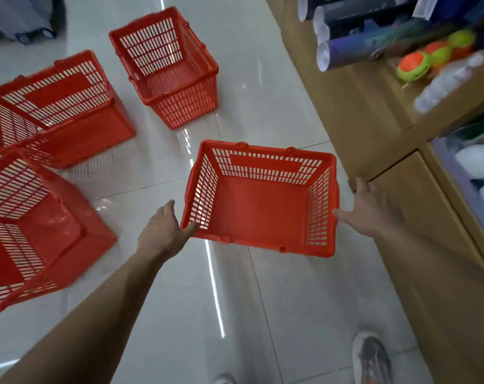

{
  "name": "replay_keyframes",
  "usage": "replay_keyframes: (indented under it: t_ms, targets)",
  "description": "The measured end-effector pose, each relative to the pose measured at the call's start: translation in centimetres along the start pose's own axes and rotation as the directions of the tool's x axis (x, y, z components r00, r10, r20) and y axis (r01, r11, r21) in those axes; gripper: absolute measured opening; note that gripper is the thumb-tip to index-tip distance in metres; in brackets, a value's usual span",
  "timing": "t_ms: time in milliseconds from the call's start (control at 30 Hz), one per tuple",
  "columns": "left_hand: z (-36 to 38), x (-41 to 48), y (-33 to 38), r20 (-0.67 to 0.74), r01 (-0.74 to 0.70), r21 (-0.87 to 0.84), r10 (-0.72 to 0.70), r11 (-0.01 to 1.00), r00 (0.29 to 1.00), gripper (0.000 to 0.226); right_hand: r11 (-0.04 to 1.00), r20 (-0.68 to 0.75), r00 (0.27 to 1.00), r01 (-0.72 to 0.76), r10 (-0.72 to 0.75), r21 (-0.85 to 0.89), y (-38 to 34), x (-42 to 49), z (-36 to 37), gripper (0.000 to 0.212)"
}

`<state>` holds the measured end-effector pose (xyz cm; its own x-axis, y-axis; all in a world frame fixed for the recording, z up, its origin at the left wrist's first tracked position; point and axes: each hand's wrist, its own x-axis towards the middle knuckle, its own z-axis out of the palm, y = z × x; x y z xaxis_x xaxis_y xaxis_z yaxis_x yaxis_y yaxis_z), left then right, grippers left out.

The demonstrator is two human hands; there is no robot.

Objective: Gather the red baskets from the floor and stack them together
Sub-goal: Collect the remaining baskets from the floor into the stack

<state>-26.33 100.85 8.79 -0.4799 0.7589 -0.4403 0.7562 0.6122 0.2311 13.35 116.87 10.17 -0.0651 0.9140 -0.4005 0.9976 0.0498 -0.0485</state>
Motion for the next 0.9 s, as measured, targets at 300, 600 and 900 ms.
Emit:
replay_keyframes:
  t_ms: [300, 600, 900]
  targets:
    - [7.8, 9.7, 0.2, -0.111, 0.164, -0.124, -0.178, 0.979, 0.978, 0.089, 0.972, 0.091, 0.992, 0.063, -0.086, 0.226, 3.1, 10.1, 10.0, 0.088]
    - [11.6, 10.0, -0.9, -0.089, 0.226, -0.257, -0.256, 0.940, 0.963, 0.045, 0.826, 0.106, 0.986, 0.045, -0.126, 0.562, 3.7, 11.4, 13.3, 0.060]
    - [3.7, 0.9, -4.9, -0.104, 0.194, -0.298, -0.234, 0.935, 0.967, 0.030, 0.827, -0.008, 0.979, 0.177, -0.204, 0.534, -1.7, 7.7, 1.9, 0.053]
